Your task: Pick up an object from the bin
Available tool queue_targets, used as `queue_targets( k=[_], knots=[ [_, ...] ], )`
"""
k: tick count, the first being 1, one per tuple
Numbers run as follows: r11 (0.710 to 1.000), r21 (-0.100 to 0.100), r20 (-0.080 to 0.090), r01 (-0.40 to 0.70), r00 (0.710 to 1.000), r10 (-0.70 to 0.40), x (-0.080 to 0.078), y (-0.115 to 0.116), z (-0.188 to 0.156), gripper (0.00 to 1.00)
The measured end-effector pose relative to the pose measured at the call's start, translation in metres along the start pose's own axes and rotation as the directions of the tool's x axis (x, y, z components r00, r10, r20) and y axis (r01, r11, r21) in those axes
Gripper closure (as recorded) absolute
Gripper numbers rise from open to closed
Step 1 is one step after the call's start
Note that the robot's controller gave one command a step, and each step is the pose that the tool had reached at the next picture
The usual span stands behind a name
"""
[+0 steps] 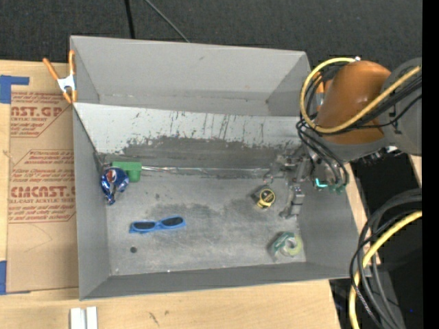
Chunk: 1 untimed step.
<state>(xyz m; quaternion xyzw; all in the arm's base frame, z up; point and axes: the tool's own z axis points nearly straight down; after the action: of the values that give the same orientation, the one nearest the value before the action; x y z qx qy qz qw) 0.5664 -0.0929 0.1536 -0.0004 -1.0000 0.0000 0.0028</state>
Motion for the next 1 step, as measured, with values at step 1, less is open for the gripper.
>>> queue_targets(
  k=[1],
  knots=[
    [0.990,0.000,0.005,0.144,0.990,-0.144,0.0437,-0.0192,0.0835,0.00]
  ],
)
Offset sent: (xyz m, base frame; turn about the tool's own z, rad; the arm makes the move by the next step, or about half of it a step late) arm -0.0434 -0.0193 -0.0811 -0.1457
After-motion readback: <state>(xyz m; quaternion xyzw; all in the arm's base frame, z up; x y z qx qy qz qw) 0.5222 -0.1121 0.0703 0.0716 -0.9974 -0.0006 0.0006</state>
